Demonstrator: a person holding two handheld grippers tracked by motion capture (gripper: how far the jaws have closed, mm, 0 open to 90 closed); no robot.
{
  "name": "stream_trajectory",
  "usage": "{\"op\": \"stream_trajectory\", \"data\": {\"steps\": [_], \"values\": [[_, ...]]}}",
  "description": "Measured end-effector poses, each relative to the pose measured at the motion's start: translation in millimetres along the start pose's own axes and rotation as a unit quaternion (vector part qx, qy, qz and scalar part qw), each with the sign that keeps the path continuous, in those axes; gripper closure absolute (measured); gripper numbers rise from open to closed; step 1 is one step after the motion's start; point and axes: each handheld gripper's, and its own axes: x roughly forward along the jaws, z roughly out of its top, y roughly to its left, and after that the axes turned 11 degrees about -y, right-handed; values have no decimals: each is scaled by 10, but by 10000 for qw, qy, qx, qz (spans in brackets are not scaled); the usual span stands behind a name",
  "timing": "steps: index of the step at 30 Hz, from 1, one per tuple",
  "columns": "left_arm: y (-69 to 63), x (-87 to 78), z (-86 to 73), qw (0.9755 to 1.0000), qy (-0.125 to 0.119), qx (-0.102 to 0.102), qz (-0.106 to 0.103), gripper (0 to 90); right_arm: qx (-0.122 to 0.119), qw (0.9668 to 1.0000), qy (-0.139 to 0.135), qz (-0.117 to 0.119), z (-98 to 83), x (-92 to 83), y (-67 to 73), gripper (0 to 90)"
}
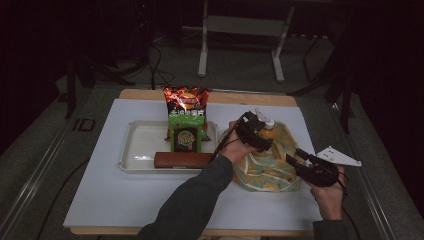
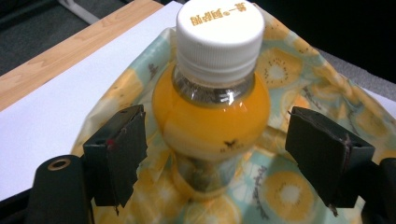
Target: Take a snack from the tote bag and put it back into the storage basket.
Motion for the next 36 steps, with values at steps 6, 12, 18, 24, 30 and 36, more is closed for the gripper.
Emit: {"op": "stream_trajectory", "data": {"steps": [6,12,18,24,30,36], "values": [[-11,144,-14,9999,-7,-108,29,207,34,10000,-59,4,4,-15,-17,508],[-26,210,-23,9998,71,-109,176,243,58,10000,-76,11,7,-23,-21,508],[-27,215,-35,9996,35,-177,219,281,65,9999,-83,12,8,-24,-20,508],[-43,229,-68,9994,-41,-199,281,283,67,9999,-83,17,6,-19,-18,507],[-51,236,-98,9992,-115,-221,321,286,52,9999,-92,16,6,-28,-25,507],[-62,238,-158,9987,-266,-251,359,288,49,9999,-95,19,5,-29,-27,506]]}}
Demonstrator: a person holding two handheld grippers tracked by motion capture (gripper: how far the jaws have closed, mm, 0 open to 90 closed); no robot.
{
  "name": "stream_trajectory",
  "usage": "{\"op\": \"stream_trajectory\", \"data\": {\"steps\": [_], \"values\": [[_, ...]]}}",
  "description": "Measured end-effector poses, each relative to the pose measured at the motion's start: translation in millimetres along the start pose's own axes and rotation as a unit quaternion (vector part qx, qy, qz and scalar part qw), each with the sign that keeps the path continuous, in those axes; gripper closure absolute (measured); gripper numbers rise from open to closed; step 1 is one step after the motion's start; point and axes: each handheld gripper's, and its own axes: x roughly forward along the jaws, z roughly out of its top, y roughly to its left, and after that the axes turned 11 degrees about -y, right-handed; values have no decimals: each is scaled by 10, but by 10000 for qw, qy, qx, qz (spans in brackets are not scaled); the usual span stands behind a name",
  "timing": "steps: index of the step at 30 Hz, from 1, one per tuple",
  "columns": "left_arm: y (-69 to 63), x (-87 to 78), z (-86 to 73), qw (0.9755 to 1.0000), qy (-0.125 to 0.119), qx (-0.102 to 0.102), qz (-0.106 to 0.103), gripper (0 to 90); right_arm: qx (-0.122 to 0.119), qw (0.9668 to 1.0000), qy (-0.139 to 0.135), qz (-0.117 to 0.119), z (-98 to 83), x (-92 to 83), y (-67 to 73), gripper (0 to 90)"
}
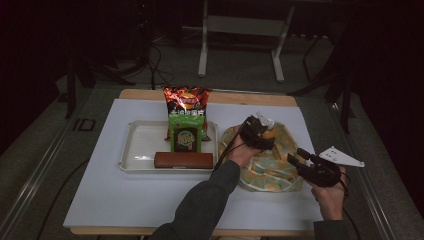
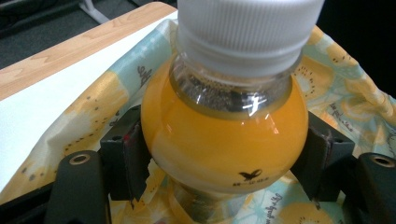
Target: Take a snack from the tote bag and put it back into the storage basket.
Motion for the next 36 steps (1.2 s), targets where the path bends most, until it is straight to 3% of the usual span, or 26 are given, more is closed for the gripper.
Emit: {"op": "stream_trajectory", "data": {"steps": [8,12,20,36], "values": [[-8,56,-127,9999,104,-116,38,322,3,10000,-7,-1,0,-1,-5,506],[-16,58,-158,9999,97,-71,105,358,27,10000,-24,-9,-1,-11,-13,505],[-22,45,-159,9999,87,5,77,371,28,10000,-6,-17,-10,-13,-23,506],[-40,-74,-94,9999,142,-28,-90,375,17,10000,53,3,-33,2,-23,506]]}}
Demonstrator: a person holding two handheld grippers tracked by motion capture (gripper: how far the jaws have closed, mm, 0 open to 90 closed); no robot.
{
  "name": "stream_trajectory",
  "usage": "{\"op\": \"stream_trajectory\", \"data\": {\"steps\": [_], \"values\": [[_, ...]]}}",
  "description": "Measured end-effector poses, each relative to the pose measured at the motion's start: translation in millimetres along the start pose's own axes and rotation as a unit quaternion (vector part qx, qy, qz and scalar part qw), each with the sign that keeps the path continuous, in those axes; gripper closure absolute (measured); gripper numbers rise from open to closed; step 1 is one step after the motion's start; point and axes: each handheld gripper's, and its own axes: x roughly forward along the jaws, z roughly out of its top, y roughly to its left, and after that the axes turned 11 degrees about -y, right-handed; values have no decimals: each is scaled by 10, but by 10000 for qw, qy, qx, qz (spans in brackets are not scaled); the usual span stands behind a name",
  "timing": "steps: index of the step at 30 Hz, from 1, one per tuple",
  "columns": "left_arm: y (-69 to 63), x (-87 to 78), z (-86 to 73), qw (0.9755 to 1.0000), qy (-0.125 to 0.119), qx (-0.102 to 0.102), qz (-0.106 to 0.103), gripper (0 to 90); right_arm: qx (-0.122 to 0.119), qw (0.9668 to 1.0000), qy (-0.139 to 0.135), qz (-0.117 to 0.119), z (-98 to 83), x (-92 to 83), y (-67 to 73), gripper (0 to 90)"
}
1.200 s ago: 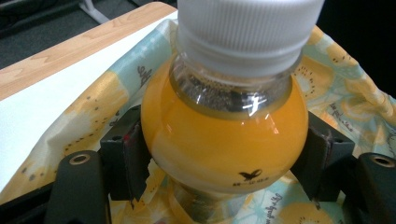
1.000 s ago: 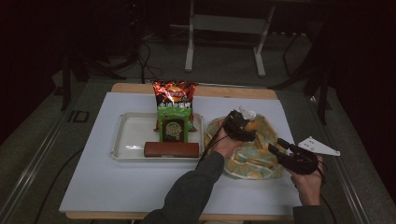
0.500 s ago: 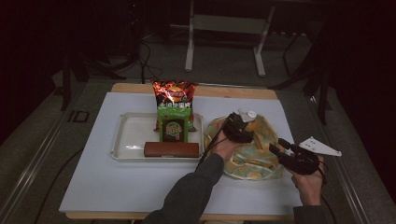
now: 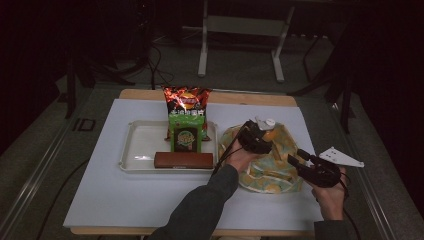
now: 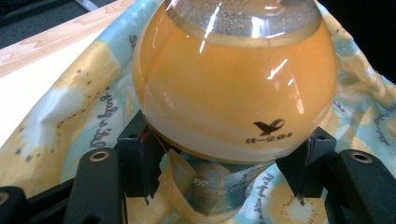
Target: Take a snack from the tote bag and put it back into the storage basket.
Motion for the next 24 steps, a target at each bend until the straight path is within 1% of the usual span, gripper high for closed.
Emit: {"op": "stream_trajectory", "data": {"steps": [4,6,10,16,20,21,22,24], "values": [[-8,-53,25,10000,-44,-6,-60,375,12,10000,27,-3,-12,9,-3,506],[-15,-84,45,9999,-57,43,-88,375,27,10000,45,2,-18,13,-4,506],[-26,-148,83,9998,-125,61,-136,375,34,10000,48,11,-17,13,0,506],[-19,-225,133,9997,-169,61,-140,375,40,10000,50,8,-23,12,-6,507],[-24,-284,176,9997,-182,101,-132,375,35,10000,64,16,-29,22,-4,506],[-40,-312,202,9996,-204,159,-130,375,32,10000,67,18,-30,23,-2,507],[-40,-312,202,9996,-204,159,-130,375,32,10000,67,18,-30,23,-2,507],[-54,-341,229,9994,-240,187,-164,375,38,10000,70,18,-31,23,-3,506]]}}
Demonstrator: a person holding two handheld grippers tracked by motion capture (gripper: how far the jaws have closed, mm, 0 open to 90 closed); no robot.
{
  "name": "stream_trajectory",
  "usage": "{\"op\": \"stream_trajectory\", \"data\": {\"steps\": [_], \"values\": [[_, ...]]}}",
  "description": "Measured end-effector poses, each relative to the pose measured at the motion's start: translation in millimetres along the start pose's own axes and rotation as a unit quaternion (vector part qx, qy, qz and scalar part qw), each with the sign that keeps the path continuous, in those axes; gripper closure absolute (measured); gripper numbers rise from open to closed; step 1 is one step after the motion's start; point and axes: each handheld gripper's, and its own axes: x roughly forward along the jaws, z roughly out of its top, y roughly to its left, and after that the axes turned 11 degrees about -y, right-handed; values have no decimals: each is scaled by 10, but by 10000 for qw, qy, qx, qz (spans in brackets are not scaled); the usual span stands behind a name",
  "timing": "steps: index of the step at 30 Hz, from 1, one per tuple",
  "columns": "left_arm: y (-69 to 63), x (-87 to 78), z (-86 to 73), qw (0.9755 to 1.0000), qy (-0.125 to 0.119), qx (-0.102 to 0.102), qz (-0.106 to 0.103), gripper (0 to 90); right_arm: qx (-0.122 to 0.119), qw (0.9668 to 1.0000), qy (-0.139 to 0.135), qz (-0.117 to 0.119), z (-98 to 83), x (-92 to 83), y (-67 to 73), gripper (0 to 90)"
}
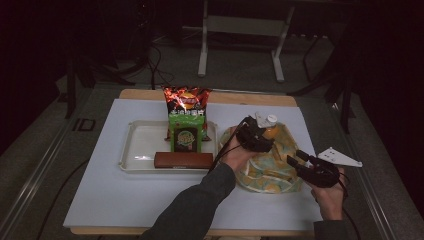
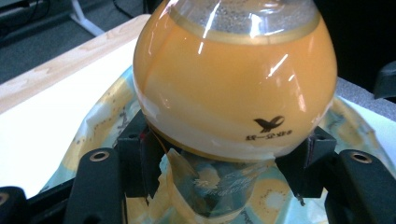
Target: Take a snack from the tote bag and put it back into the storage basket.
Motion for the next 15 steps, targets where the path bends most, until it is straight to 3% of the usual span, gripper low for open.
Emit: {"op": "stream_trajectory", "data": {"steps": [9,15], "values": [[-44,-122,110,9998,35,142,-111,375,-8,10000,42,0,-13,8,4,507],[-45,-211,153,9998,-45,112,-170,375,-9,10000,58,3,-19,9,1,506]]}}
